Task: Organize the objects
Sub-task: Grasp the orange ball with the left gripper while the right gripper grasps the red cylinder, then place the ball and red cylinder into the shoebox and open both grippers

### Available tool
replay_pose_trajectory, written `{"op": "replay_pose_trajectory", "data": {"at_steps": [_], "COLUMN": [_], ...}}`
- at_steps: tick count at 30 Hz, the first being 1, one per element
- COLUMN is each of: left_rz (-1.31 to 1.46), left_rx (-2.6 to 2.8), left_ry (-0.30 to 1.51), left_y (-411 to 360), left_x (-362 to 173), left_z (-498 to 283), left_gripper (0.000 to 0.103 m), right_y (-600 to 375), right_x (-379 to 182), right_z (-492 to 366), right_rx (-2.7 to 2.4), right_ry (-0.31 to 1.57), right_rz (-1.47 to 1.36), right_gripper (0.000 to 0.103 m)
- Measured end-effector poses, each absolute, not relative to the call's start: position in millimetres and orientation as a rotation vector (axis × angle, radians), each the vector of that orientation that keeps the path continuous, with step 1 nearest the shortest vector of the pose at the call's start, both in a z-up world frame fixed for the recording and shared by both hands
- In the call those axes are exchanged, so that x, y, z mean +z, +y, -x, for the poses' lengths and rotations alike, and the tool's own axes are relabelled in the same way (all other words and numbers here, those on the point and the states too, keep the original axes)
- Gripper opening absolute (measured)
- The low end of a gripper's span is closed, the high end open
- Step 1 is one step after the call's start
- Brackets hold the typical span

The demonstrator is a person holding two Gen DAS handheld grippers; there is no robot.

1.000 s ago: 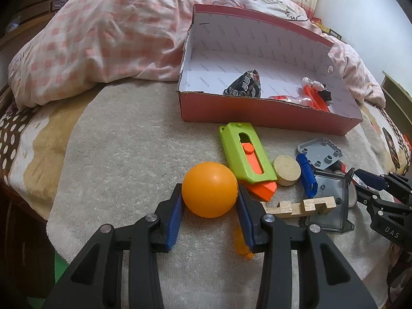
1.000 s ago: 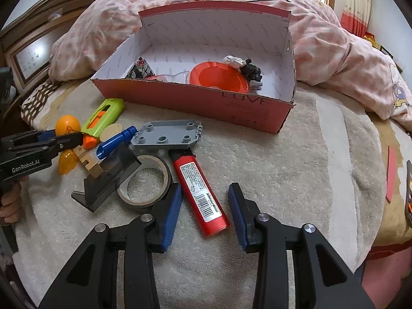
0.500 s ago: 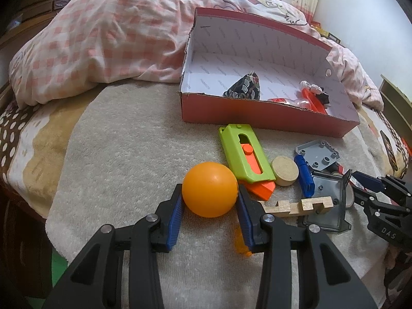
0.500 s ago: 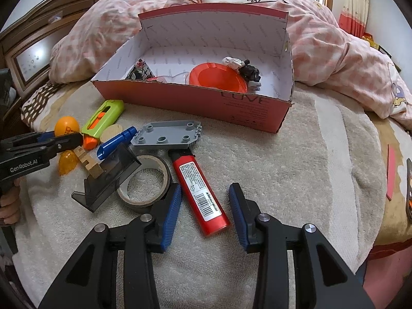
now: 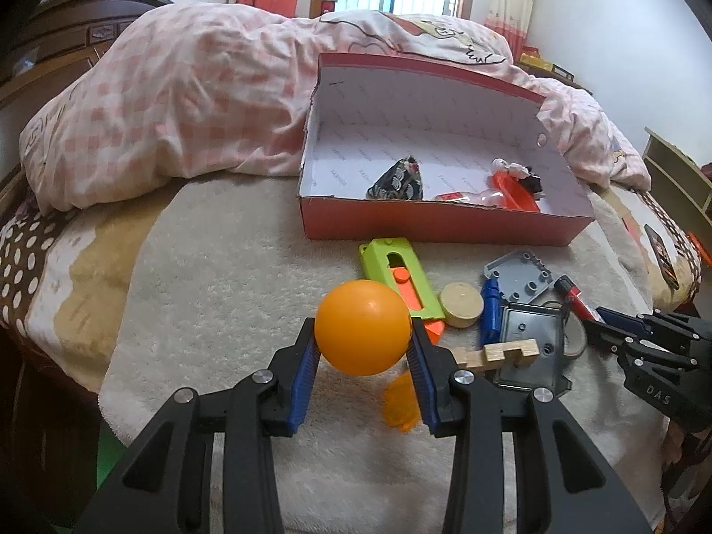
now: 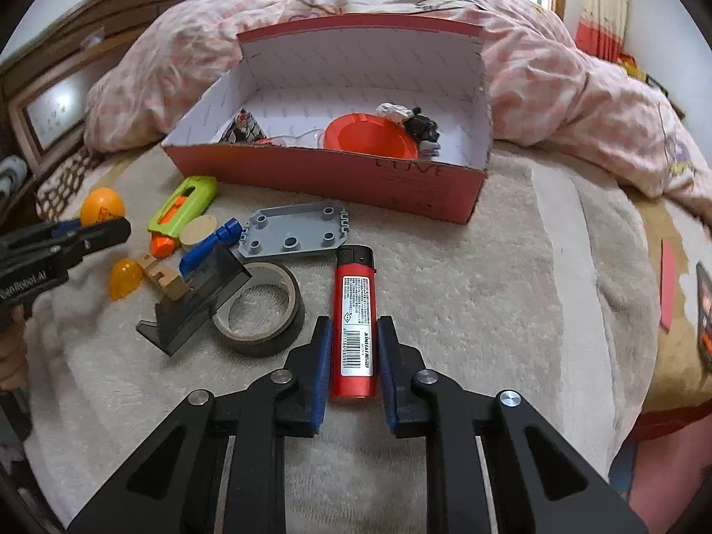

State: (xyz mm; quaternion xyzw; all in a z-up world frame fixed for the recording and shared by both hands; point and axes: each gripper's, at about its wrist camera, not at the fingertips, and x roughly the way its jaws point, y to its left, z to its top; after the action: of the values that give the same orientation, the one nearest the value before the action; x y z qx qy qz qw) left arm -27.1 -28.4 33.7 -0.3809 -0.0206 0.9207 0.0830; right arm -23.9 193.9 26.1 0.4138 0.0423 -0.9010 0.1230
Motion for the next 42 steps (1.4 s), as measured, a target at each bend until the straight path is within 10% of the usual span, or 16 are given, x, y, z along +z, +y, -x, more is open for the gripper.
{"op": "replay_pose_trajectory", "data": {"at_steps": [42], "left_rz": [1.091], "left_rx": [2.755], "left_ry": [0.072], "left_y": [26], "left_x": [68], "left_z": [144], "left_gripper": [0.038], "right_y": [182], "right_x": [84], "right_z": [110], "right_rx": [-2.59], "right_ry": [-0.051], "right_rz": [-1.081], "right_gripper": [0.021]}}
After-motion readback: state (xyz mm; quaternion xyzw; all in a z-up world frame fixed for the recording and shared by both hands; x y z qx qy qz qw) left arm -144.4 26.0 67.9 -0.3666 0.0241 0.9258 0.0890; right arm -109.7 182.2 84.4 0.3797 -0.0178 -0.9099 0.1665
